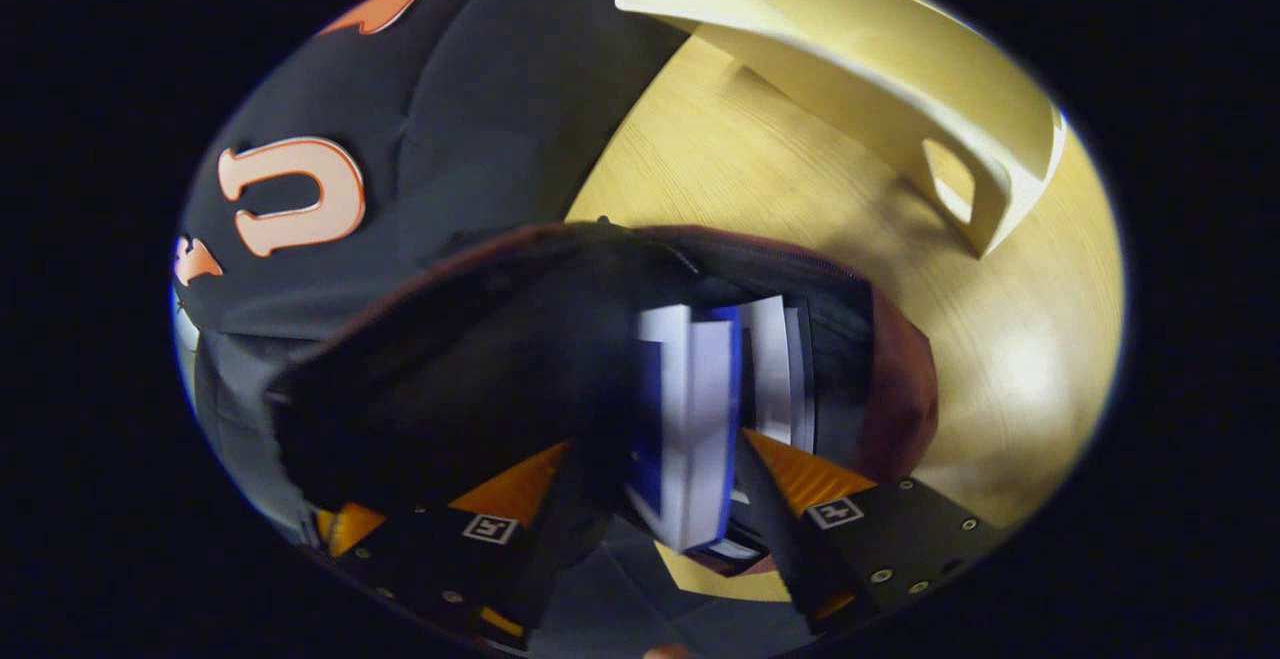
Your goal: Open the schoolbag, grab two books from the bookshelf and put them into the schoolbag.
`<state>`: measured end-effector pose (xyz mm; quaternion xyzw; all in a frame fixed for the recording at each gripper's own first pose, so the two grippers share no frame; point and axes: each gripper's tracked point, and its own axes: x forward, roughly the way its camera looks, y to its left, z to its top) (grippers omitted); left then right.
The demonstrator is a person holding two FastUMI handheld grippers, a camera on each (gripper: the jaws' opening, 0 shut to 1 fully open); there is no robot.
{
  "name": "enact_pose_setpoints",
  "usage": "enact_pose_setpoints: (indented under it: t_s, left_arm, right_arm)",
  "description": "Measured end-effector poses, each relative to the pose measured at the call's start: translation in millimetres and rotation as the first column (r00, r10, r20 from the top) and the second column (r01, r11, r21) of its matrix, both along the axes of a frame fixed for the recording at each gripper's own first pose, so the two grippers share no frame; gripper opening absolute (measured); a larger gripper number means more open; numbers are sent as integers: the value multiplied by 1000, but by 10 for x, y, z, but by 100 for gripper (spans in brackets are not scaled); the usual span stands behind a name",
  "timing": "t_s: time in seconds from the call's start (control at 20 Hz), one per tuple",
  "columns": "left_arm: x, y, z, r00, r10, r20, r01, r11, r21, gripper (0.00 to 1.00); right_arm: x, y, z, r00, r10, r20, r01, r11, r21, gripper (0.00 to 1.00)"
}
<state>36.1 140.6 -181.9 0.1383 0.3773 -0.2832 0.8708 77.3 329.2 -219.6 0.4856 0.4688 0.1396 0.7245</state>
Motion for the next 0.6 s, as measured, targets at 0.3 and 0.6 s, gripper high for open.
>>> enact_pose_setpoints:
  t_s: [0.3,0.6]
  left_arm:
    - [-72,-83,-210,1000,18,-3,-18,1000,20,4]
    - [-308,-423,-524,1000,-15,-20,17,998,64,19]
  right_arm:
    - [34,-1042,390,985,-47,165,76,982,-174,97]
    - [71,-1905,706,956,-88,278,170,943,-287,97]
